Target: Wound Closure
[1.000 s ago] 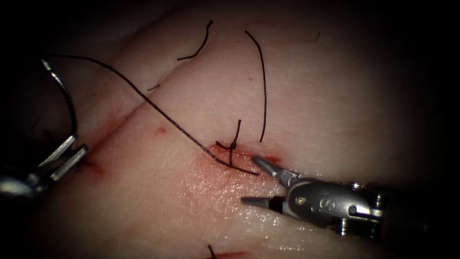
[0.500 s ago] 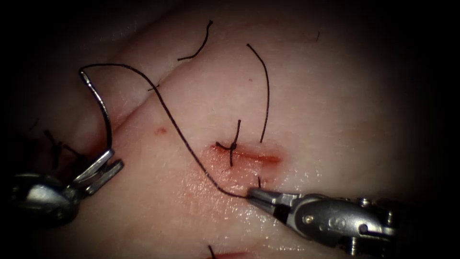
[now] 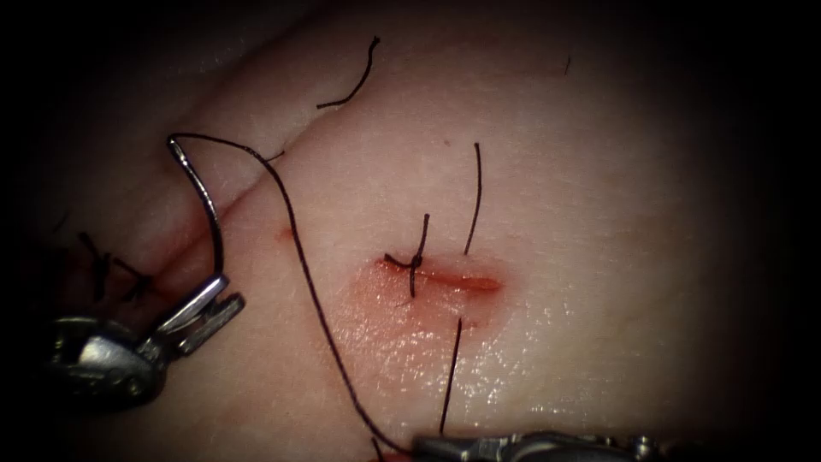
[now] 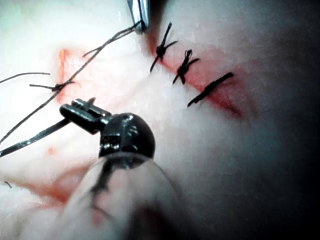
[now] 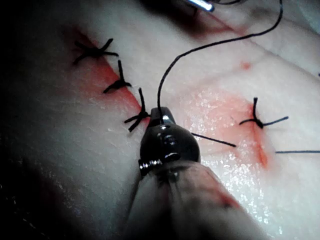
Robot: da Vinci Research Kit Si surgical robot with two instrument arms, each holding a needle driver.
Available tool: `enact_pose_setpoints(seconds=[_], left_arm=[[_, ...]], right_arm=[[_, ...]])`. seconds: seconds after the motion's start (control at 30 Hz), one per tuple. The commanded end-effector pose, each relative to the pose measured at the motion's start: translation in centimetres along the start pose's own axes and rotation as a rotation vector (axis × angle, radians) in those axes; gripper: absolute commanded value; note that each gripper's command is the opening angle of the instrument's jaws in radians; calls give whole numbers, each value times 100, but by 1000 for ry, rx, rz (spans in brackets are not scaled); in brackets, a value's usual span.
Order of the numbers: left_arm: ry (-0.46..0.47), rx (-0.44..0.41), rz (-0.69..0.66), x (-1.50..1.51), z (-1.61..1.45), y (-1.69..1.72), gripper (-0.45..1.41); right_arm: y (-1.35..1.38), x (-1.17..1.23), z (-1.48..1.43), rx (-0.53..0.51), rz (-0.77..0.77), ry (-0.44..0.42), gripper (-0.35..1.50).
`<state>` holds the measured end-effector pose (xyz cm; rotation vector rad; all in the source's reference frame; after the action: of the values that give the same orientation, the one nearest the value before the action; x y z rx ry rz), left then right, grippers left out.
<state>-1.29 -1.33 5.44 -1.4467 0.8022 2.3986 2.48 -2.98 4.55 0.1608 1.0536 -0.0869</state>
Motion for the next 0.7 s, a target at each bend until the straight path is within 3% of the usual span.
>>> enact_pose_setpoints(seconds=[0.03,0.23,0.27,0.33,0.37,0.43,0.7], left_arm=[[1,0,0,-2,5,5,-45],[1,-2,-4,-1,6,7,-45],[1,-2,-4,-1,6,7,-45],[1,-2,-4,-1,6,7,-45],[1,-2,-4,-1,6,7,-45],[2,-2,-4,-1,6,7,-45],[-2,-9,-2,-4,7,9,-45]], right_arm=[[-2,2,11,8,8,10,-35],[-5,12,11,24,18,39,-35],[-1,12,11,23,22,39,-28],[16,8,1,-30,40,33,96],[16,8,1,-30,40,33,96],[32,-2,-13,-73,63,27,140],[62,-33,-54,-111,91,-14,148]])
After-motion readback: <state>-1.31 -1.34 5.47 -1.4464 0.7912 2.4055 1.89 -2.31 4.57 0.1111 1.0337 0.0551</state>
